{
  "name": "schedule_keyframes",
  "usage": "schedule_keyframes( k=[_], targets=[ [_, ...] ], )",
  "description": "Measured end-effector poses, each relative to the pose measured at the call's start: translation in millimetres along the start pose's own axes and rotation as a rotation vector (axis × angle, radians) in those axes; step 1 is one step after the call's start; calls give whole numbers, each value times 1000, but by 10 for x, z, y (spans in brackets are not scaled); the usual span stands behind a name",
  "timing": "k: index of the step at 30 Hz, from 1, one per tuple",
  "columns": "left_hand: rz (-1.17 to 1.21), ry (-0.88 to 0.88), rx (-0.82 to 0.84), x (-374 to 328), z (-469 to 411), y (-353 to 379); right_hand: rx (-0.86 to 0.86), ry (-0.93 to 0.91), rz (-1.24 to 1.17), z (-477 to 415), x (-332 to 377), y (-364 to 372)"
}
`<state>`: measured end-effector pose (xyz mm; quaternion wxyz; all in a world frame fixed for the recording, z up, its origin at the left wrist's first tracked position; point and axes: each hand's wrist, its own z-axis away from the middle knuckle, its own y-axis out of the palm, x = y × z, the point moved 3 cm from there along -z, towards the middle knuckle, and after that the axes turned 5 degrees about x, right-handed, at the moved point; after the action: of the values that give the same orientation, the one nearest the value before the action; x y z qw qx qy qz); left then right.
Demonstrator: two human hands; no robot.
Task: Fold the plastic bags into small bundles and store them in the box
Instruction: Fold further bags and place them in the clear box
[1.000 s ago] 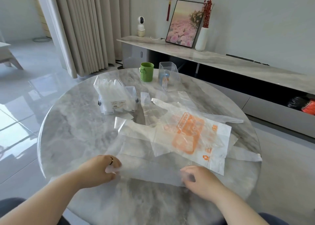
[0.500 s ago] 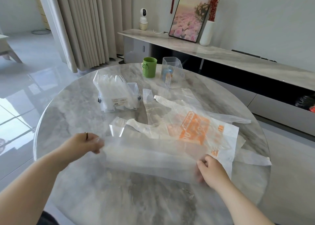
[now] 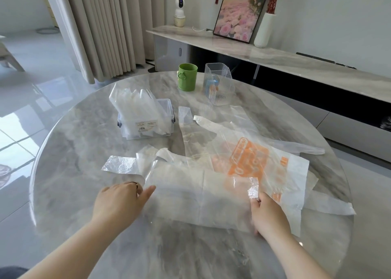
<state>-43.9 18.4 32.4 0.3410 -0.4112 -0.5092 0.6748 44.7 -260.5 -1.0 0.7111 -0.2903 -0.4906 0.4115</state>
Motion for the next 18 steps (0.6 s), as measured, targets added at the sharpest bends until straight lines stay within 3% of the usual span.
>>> schedule_keyframes(
  k=[4,13,18],
  targets=[
    [90,-100,-32,114,-94,83,12,12,8,0,2,-10],
    [-192,31,-41,-15,-60,225,-27,94,99,15,-13,-54],
    [-137,50,-142,-16,-85,278,-49,76,194,51,15,-79]
  ],
)
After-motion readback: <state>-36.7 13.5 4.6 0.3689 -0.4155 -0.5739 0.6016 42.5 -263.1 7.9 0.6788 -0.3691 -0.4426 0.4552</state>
